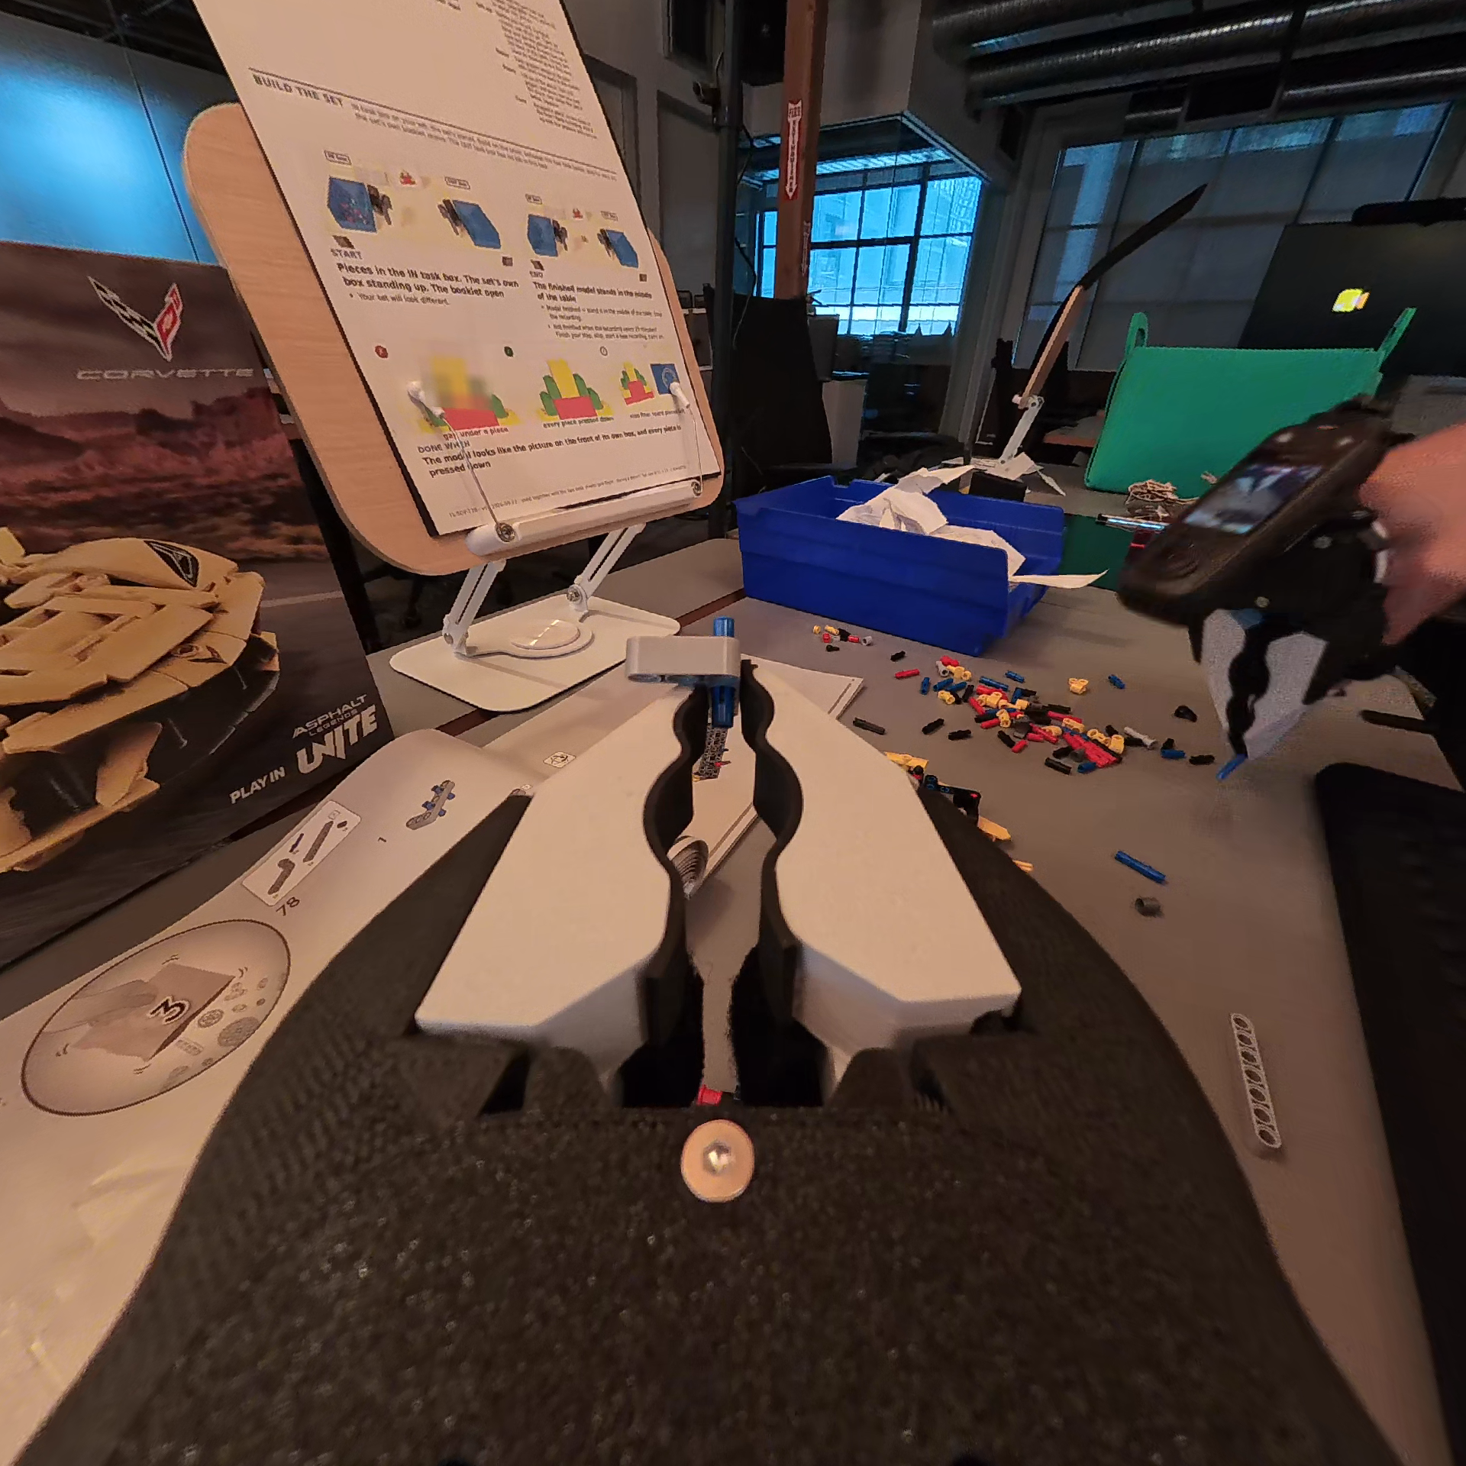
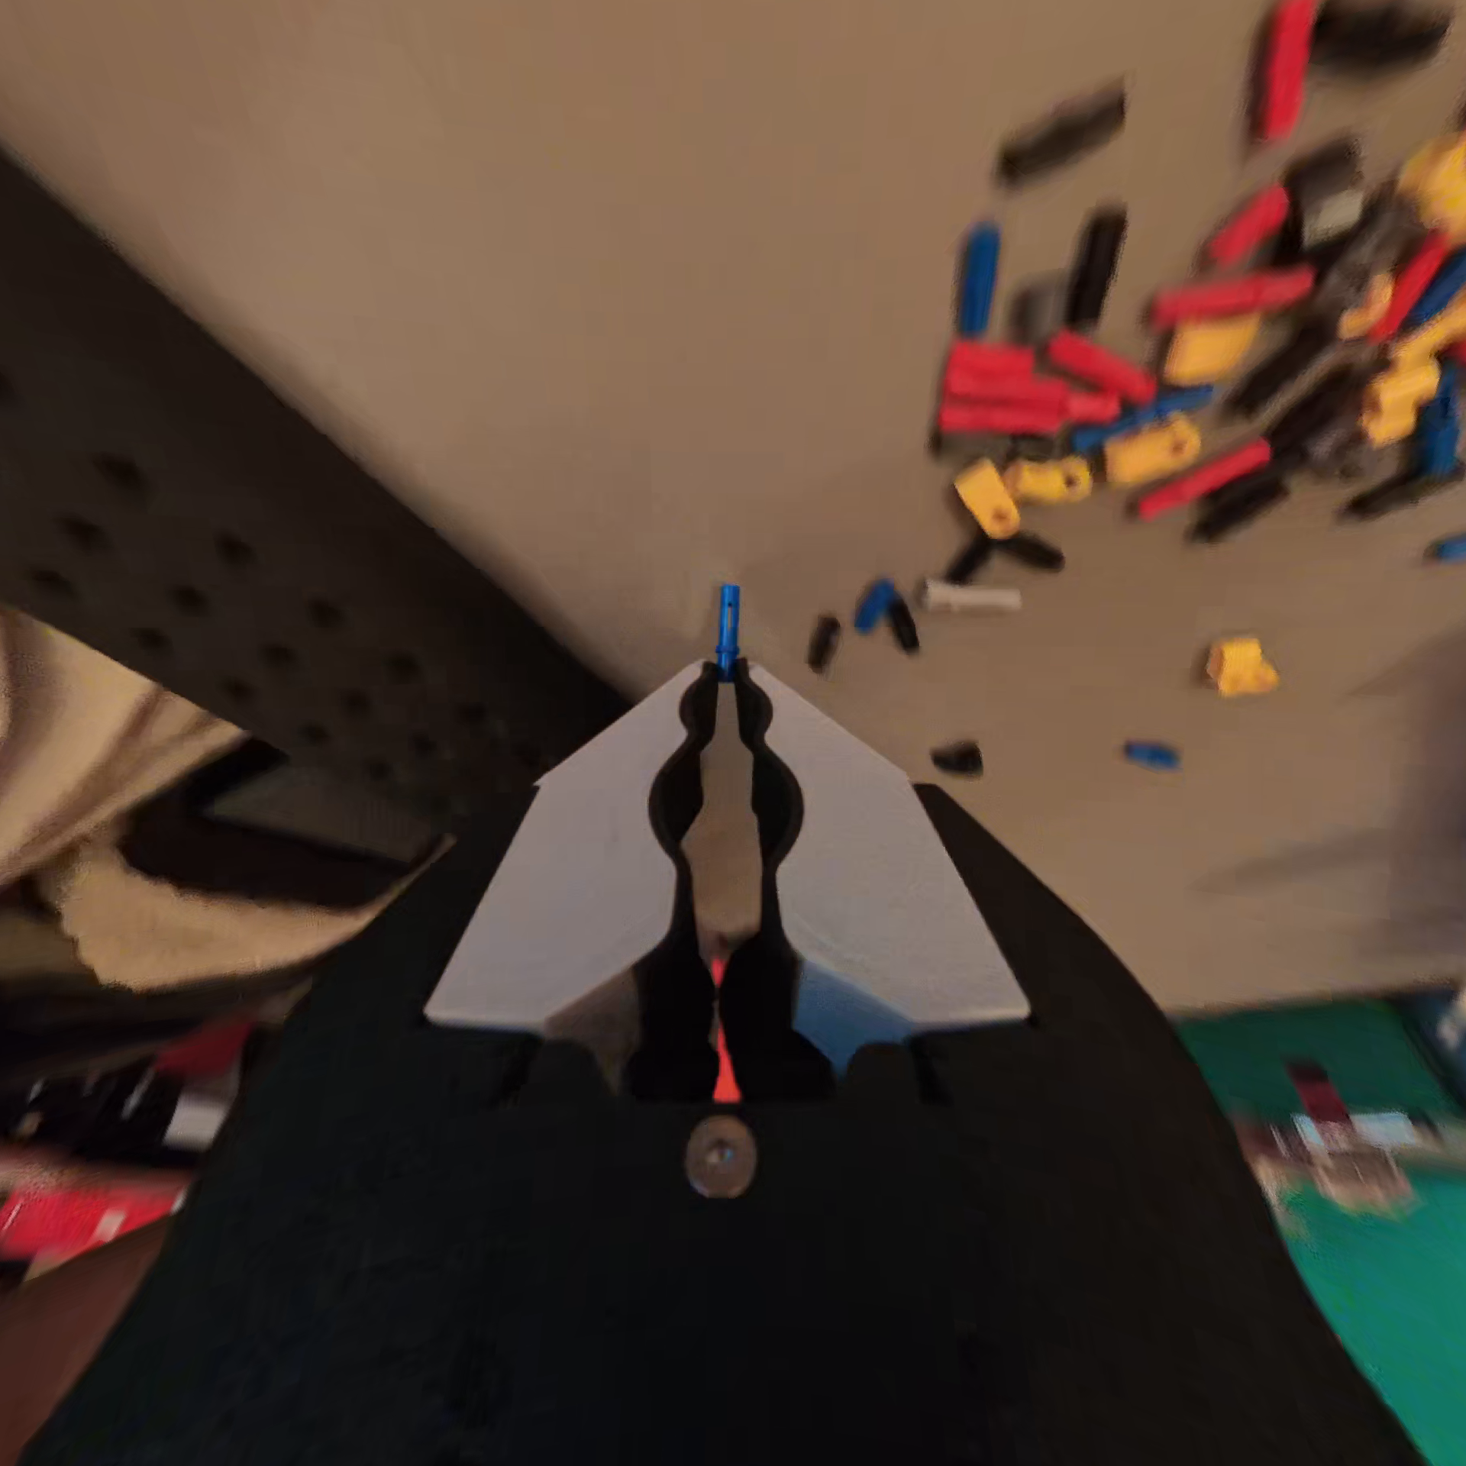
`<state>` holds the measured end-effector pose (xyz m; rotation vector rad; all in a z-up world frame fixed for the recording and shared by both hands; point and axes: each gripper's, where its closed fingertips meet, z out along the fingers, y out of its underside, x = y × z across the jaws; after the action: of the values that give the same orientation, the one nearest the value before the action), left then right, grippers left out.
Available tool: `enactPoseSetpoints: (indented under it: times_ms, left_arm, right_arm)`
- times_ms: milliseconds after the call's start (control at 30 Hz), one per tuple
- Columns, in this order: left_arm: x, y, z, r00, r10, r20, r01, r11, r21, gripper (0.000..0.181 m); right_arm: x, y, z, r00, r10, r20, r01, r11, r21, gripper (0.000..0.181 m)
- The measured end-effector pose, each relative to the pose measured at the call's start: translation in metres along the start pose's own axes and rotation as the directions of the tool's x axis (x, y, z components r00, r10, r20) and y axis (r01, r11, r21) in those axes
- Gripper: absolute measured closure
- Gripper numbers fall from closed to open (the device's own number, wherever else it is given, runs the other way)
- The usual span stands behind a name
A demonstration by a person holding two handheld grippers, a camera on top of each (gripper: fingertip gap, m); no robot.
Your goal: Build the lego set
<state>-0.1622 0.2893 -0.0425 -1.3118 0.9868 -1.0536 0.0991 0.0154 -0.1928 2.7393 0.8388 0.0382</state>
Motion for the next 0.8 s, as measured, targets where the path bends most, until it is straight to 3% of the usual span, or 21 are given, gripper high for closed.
enactPoseSetpoints:
  times_ms: [67,200,467,567,800]
  left_arm:
    - [0.000,0.000,0.000,1.000,0.009,0.004,-0.009,1.000,-0.002,0.174]
    - [-0.002,0.001,0.000,1.000,0.012,0.010,-0.012,1.000,-0.006,0.175]
    - [0.001,0.000,0.000,1.000,0.023,0.003,-0.023,1.000,-0.007,0.175]
    - [0.002,0.001,0.001,1.000,0.028,0.000,-0.028,1.000,-0.011,0.174]
    - [0.002,0.000,0.001,0.999,0.032,0.000,-0.032,0.999,-0.011,0.174]
  right_arm:
    - [0.005,0.017,0.001,1.000,0.015,0.012,-0.012,0.981,-0.191,0.178]
    - [0.011,0.029,-0.001,1.000,0.010,-0.018,-0.016,0.918,-0.397,0.178]
    - [0.030,0.036,-0.003,0.991,0.020,-0.136,-0.090,0.842,-0.532,0.178]
    - [0.032,0.049,-0.005,0.991,0.035,-0.131,-0.105,0.807,-0.581,0.178]
    - [0.034,0.051,0.002,0.995,0.015,-0.098,-0.069,0.813,-0.578,0.178]
